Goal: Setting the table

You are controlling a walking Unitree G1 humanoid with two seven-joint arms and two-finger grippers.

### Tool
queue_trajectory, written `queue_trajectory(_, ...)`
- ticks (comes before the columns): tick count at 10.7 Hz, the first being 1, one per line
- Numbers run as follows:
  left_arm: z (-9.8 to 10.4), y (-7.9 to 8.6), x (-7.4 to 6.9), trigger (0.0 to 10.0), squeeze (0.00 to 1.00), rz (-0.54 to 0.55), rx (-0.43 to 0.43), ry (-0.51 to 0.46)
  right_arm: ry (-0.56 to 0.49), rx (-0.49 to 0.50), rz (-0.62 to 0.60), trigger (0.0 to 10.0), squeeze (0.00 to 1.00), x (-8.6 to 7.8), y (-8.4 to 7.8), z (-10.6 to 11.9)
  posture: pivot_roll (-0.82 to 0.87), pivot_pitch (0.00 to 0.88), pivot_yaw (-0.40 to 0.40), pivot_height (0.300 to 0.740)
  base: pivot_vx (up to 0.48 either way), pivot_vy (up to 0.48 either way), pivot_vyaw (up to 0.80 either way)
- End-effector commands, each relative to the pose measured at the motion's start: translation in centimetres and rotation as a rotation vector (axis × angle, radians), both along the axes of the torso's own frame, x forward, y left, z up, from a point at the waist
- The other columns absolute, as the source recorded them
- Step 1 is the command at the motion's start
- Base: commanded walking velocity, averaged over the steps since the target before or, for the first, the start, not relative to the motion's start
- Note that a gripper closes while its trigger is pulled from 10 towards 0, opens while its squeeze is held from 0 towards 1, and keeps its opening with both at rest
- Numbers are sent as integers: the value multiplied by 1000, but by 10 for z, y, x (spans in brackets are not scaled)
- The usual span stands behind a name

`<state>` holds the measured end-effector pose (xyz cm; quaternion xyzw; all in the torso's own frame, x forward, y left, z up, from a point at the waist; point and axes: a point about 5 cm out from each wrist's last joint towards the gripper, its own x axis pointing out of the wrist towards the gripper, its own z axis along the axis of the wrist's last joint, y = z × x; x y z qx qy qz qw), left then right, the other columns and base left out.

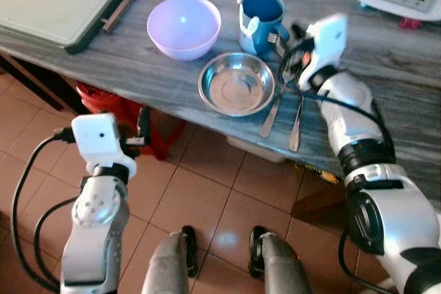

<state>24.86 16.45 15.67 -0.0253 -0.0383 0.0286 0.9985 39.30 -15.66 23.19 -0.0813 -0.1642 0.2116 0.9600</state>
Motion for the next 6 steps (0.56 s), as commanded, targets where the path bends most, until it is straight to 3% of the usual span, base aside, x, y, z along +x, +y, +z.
queue_trajectory(1,-4,1,0,10000,0,18,5,10,-27,15,-1,10000,0,-3,-3,6,45,244,26,740,0,0,0)
queue_trajectory(2,-6,1,2,10000,0,16,0,8,-61,32,-2,10000,0,-9,-3,12,33,234,24,740,0,0,0)
queue_trajectory(3,-10,-1,5,10000,0,16,-5,12,-119,-33,1,10000,0,-22,0,11,14,219,21,740,0,0,0)
queue_trajectory(5,-13,-4,11,10000,0,29,-8,14,-116,27,-24,10000,0,-45,1,-2,-4,190,13,740,0,0,0)
queue_trajectory(6,-17,-4,14,10000,0,41,-14,15,-75,71,-39,10000,1000,-64,3,-15,-19,171,13,740,0,0,0)
